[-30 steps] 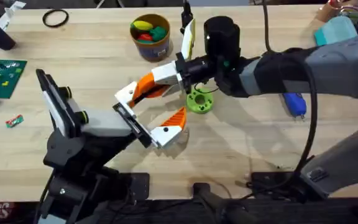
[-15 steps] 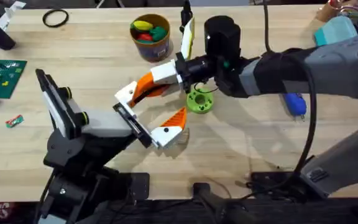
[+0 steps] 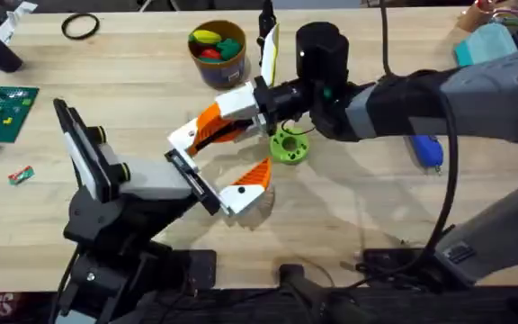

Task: Pick up the gripper from the table and insert it into the empty holder that is missing its gripper. Then pick up a screw, insert it into the mounting hole, and use the screwdriver to tighten it. Finally, clean up the table by picking up the vegetable and placing it into the bucket.

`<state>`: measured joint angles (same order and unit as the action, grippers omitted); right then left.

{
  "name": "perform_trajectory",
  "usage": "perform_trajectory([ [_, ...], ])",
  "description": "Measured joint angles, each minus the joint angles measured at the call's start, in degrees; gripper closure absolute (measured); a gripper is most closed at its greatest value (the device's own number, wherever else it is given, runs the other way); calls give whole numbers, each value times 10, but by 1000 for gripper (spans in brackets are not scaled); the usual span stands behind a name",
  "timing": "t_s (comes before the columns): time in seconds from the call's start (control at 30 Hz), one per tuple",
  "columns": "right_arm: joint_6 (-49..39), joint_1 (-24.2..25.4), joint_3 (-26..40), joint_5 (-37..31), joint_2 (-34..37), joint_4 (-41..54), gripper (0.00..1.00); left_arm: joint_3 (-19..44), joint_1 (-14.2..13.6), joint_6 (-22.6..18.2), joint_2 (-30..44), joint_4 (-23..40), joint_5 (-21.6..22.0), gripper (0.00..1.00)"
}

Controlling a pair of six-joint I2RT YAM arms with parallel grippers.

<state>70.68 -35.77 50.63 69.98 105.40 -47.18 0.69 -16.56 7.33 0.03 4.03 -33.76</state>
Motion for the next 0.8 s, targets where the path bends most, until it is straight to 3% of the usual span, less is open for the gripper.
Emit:
perform_trajectory([
  [0.3,0,0,0,29,0,-1,422,0,-1,0,0,0,-16,14],
  [0.43,0,-5,0,30,0,-3,344,0,-19,0,0,1,-71,14],
  [0.6,0,2,0,30,0,-1,245,0,-20,0,0,2,-97,14],
  [0.7,0,11,0,30,0,0,172,0,-20,0,0,2,-103,14],
  [0.8,0,21,0,30,0,0,27,0,-20,0,0,3,-105,14],
])
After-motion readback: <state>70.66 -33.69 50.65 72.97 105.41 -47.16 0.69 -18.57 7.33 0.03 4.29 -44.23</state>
